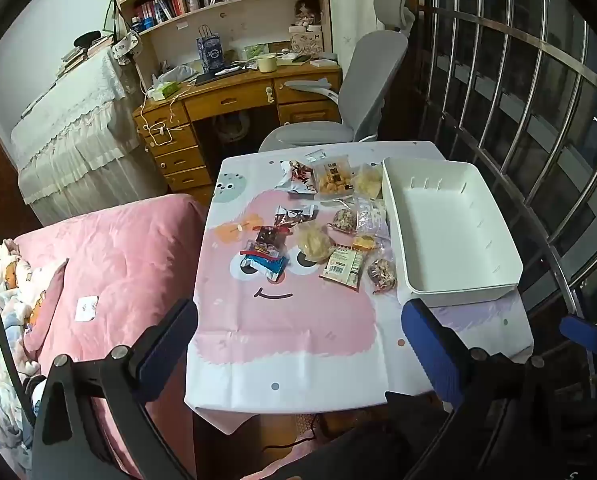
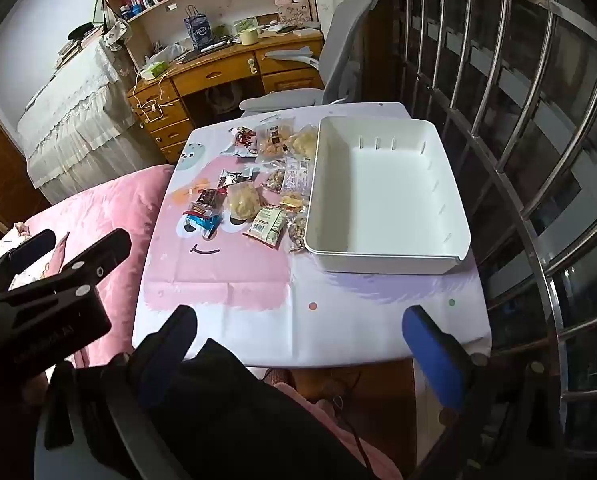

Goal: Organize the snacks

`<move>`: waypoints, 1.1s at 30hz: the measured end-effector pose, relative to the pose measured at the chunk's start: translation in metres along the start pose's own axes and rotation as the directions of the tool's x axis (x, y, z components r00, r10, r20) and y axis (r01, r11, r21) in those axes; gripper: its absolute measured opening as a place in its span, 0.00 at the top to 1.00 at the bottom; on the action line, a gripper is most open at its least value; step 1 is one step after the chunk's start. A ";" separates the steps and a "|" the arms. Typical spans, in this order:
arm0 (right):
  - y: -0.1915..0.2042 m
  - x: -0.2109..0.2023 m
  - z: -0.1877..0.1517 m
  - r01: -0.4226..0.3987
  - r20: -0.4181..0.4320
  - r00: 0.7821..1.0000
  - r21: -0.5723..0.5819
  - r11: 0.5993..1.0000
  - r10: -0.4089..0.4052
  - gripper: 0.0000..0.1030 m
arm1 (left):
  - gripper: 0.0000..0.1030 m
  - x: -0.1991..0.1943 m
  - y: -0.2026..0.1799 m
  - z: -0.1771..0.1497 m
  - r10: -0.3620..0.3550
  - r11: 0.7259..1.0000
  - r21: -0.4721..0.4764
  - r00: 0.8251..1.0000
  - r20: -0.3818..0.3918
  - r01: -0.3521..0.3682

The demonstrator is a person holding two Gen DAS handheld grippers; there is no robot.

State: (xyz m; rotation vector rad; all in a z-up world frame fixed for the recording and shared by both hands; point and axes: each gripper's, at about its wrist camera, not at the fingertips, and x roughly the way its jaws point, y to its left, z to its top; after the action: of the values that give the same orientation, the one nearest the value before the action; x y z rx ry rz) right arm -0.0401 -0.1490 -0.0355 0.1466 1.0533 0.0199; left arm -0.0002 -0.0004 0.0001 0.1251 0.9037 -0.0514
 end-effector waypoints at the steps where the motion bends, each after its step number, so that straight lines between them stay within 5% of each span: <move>1: 0.000 0.000 0.000 0.000 0.000 1.000 0.000 1.000 0.000 0.00 | 0.02 0.000 0.000 0.000 -0.001 1.000 0.000 1.000 0.001 0.001; 33: -0.013 0.003 0.006 -0.005 0.001 1.000 -0.023 1.000 0.005 0.00 | 0.02 0.005 -0.017 0.002 0.001 0.999 -0.054 1.000 -0.013 -0.002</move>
State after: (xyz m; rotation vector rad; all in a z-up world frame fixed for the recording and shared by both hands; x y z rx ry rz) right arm -0.0340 -0.1622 -0.0369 0.1284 1.0513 0.0360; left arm 0.0031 -0.0172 -0.0041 0.0754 0.9176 -0.0249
